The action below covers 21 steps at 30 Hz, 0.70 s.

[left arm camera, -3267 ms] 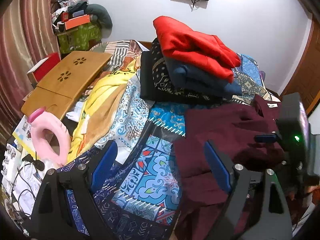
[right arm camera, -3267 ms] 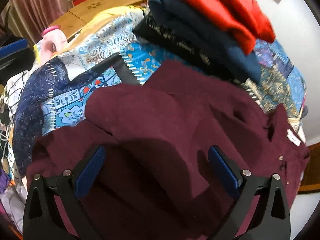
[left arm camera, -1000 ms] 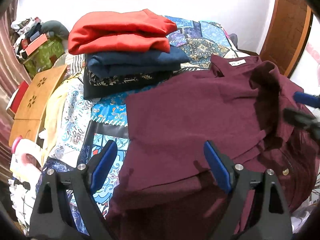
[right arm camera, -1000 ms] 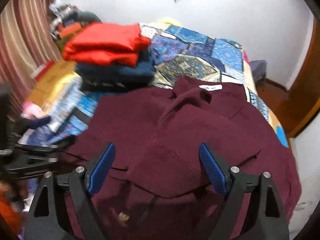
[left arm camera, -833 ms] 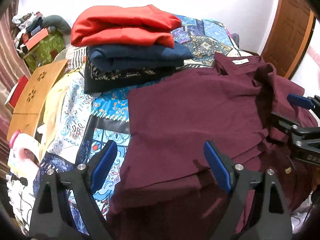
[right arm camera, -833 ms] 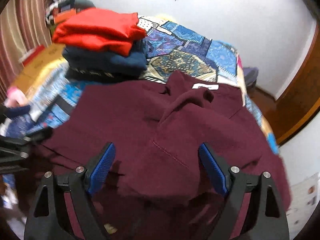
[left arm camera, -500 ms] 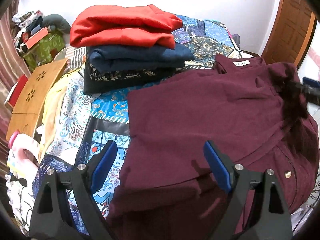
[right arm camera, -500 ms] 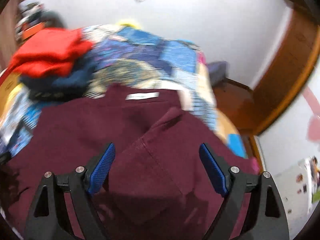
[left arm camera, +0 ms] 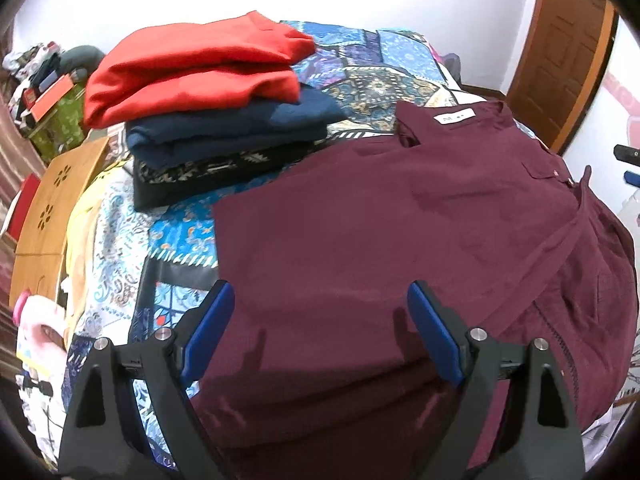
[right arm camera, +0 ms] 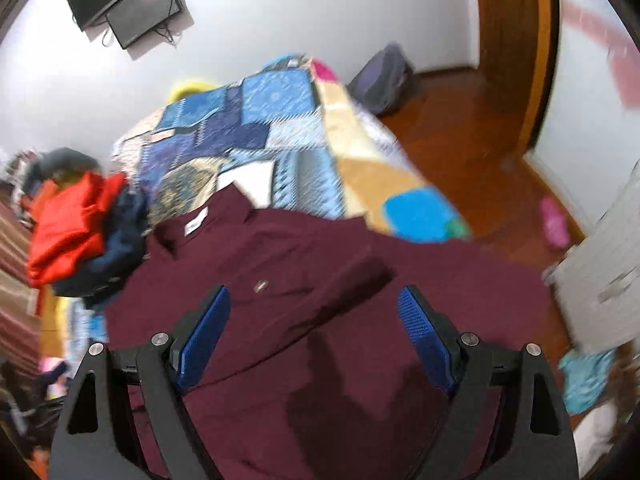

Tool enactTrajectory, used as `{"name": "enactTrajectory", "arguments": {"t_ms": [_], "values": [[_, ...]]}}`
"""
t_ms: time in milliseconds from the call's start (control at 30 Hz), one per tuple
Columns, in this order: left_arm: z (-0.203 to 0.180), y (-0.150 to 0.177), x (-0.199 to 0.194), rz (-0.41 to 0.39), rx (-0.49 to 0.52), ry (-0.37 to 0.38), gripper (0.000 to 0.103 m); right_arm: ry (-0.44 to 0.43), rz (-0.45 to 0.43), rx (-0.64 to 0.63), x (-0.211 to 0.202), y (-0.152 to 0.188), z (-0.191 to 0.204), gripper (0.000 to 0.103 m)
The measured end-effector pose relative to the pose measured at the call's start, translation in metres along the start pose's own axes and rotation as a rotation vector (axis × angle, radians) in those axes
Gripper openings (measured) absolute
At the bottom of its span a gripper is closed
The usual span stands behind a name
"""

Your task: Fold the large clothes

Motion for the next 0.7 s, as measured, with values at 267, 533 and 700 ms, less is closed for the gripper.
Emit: {"name": "enactTrajectory", "arguments": {"t_ms": [267, 533, 700], "values": [[-0.019, -0.005, 0.004, 0.004, 0.027, 0.028, 0.088, -0.058, 0.161, 0.237, 0.058, 0.03, -0.012, 0.083], [-0.013, -0.005, 0.005, 0.012, 0.013, 0.009, 0.088, 0.011, 0.155, 0.287, 0.083, 0.025, -0.021, 0.021], [-0.003, -0.011, 0.003, 0.006, -0.004, -0.001, 0.088, -0.043, 0.044, 0.256, 0.045, 0.006, -0.014, 0.014]]}}
Point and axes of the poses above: each gripper's, at about its wrist camera, not at the fingertips, and x roughly the way its jaws point, z to its left, y to its underside, the point moved 5 cm from there along x, roughly the way its jaws point, and after that the axes turned 13 degrees about -z, right-handed, at the moved point
